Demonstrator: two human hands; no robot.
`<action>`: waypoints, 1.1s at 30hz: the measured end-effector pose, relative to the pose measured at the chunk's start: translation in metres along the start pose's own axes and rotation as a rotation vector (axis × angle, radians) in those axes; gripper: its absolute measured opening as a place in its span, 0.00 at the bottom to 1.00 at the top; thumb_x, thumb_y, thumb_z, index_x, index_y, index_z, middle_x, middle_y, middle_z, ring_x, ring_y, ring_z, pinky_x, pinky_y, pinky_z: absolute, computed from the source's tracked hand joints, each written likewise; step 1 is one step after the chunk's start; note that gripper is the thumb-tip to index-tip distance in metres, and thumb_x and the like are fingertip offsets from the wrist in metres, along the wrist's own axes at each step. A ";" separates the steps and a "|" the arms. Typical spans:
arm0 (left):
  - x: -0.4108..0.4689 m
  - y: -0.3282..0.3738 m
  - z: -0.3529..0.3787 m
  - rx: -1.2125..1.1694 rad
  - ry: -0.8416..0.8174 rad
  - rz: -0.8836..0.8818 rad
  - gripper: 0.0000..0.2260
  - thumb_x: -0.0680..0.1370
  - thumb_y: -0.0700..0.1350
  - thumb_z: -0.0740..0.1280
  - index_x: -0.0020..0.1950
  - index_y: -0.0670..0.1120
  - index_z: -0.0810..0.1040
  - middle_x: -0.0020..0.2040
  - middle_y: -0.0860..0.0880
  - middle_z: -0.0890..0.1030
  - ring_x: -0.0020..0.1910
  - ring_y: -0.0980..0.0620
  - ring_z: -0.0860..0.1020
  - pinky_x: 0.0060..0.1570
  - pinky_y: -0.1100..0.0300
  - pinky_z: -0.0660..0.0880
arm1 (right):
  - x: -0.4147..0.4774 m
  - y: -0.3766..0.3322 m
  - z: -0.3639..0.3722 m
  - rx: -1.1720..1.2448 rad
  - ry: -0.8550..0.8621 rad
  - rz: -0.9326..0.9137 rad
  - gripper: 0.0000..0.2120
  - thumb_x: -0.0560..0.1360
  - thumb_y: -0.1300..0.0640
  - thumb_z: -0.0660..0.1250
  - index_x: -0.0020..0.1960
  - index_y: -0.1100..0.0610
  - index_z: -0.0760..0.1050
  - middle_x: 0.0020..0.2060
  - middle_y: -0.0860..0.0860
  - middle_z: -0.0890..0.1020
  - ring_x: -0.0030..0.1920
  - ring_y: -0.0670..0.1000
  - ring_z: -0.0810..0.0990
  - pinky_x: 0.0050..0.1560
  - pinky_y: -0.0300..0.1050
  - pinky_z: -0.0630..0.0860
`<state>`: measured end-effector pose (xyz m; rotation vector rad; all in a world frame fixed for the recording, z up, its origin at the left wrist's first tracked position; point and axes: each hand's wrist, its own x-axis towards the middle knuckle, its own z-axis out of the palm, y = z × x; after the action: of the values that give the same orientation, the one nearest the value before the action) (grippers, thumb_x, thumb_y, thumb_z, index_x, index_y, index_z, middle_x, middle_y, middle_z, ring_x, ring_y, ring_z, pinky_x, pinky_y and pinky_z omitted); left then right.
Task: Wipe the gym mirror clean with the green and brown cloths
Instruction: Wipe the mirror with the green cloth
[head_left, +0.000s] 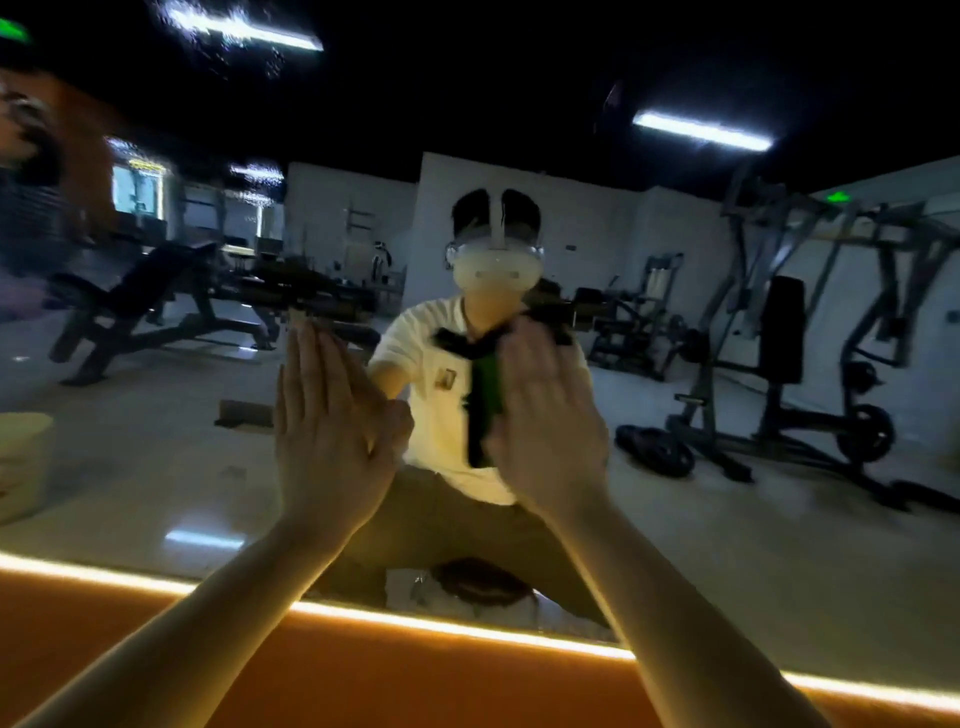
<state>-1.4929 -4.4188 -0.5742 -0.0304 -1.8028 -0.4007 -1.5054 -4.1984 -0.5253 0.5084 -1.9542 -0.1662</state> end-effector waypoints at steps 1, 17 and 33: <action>0.000 0.004 0.005 -0.009 0.023 -0.027 0.38 0.83 0.59 0.56 0.82 0.33 0.52 0.83 0.33 0.51 0.83 0.38 0.49 0.80 0.38 0.55 | -0.016 0.028 -0.004 -0.013 -0.007 0.095 0.36 0.80 0.51 0.60 0.83 0.62 0.50 0.83 0.60 0.52 0.83 0.58 0.46 0.82 0.55 0.39; -0.004 -0.005 0.002 0.094 -0.038 0.058 0.41 0.82 0.60 0.56 0.82 0.33 0.48 0.83 0.33 0.48 0.84 0.39 0.47 0.81 0.40 0.53 | -0.051 -0.010 0.013 0.045 -0.036 -0.086 0.36 0.80 0.49 0.59 0.83 0.58 0.50 0.84 0.56 0.49 0.83 0.54 0.44 0.82 0.60 0.45; -0.009 -0.049 -0.034 0.018 -0.193 0.175 0.39 0.81 0.58 0.62 0.84 0.40 0.51 0.85 0.42 0.50 0.84 0.44 0.50 0.80 0.40 0.56 | -0.031 -0.041 0.027 0.146 0.214 0.604 0.31 0.83 0.52 0.55 0.80 0.67 0.55 0.81 0.65 0.55 0.83 0.63 0.50 0.82 0.62 0.48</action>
<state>-1.4698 -4.4733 -0.5885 -0.2193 -1.9756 -0.2628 -1.5073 -4.2255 -0.5763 0.0096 -1.8302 0.4008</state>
